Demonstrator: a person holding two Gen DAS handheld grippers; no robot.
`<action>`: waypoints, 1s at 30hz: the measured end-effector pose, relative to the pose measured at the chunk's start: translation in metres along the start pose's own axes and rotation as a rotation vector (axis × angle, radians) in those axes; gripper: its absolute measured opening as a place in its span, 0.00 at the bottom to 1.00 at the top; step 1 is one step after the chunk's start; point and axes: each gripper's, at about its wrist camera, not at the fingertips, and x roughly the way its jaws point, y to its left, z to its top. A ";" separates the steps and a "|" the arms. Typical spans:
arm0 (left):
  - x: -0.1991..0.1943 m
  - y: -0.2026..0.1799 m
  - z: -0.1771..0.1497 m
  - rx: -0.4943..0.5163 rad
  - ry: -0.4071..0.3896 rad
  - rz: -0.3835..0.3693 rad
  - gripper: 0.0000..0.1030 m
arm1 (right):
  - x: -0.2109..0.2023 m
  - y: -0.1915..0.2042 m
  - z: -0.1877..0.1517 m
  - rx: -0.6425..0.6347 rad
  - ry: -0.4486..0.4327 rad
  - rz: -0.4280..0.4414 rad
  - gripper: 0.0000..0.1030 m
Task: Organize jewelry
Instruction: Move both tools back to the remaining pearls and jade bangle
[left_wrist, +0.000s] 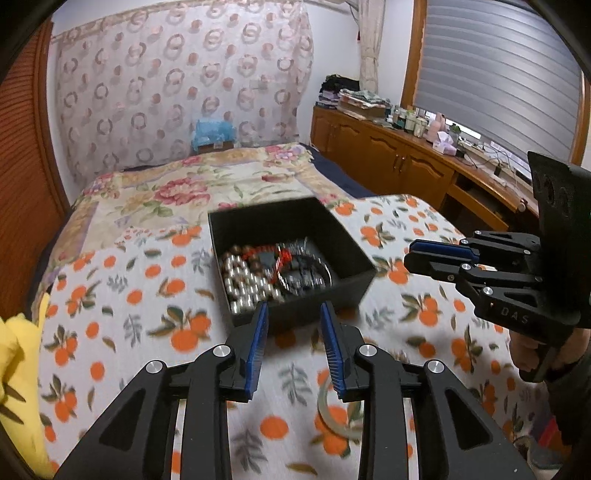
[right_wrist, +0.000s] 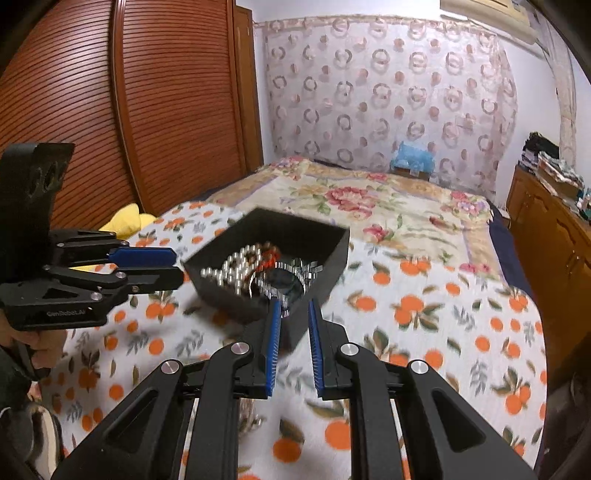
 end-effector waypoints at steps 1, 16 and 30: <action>-0.001 -0.002 -0.004 0.000 0.004 0.000 0.27 | -0.002 0.001 -0.007 0.000 0.005 -0.005 0.17; 0.003 -0.023 -0.051 0.022 0.089 -0.022 0.33 | -0.006 0.016 -0.052 0.017 0.092 -0.001 0.24; -0.002 -0.028 -0.065 0.022 0.109 -0.030 0.33 | 0.028 0.025 -0.049 -0.024 0.207 0.038 0.24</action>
